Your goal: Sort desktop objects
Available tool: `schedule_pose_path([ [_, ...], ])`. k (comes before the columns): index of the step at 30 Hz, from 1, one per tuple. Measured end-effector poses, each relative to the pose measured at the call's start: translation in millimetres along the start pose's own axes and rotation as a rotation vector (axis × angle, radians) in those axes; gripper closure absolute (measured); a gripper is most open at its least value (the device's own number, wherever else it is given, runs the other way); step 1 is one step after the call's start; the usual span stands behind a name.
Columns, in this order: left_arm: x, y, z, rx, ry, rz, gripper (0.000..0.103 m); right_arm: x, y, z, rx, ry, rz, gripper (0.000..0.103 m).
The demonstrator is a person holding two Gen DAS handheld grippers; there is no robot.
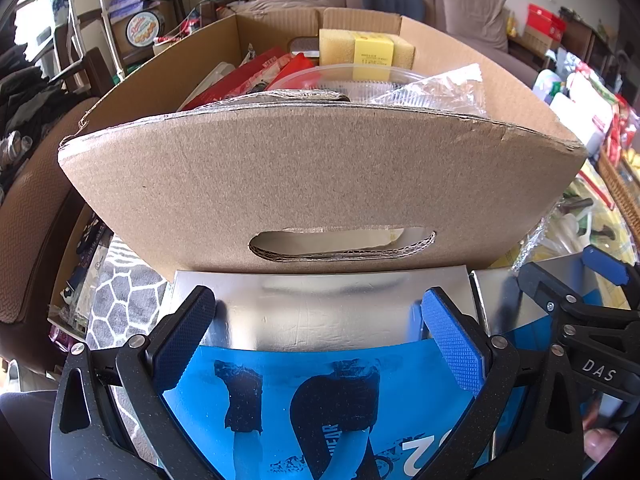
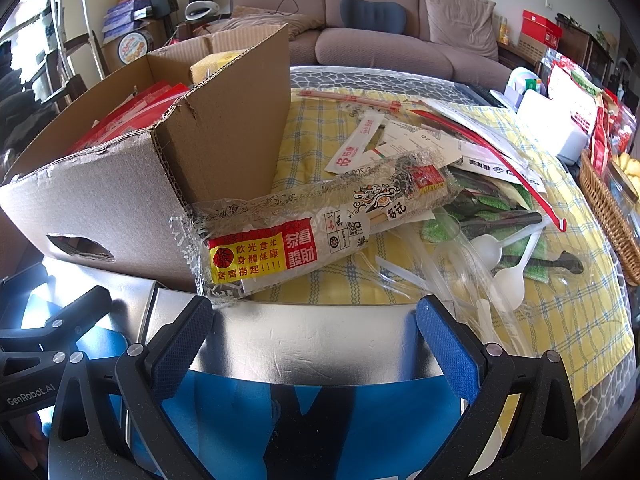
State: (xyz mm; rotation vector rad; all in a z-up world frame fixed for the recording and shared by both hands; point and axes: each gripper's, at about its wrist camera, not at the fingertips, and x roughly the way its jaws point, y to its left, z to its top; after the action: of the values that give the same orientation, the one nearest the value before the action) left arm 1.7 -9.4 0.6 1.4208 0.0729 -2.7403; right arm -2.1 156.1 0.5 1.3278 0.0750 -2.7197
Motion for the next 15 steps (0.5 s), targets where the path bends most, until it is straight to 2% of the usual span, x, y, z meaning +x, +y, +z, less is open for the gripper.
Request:
schedule_pose_path([
  [12, -4, -1, 1, -0.001, 0.034, -0.011, 0.0, -3, -2, 3, 0.0, 0.01, 0.009, 0.0],
  [15, -15, -4, 3, 0.016, 0.014, -0.015, 0.0, -8, -9, 5, 0.013, 0.013, 0.018, 0.0],
])
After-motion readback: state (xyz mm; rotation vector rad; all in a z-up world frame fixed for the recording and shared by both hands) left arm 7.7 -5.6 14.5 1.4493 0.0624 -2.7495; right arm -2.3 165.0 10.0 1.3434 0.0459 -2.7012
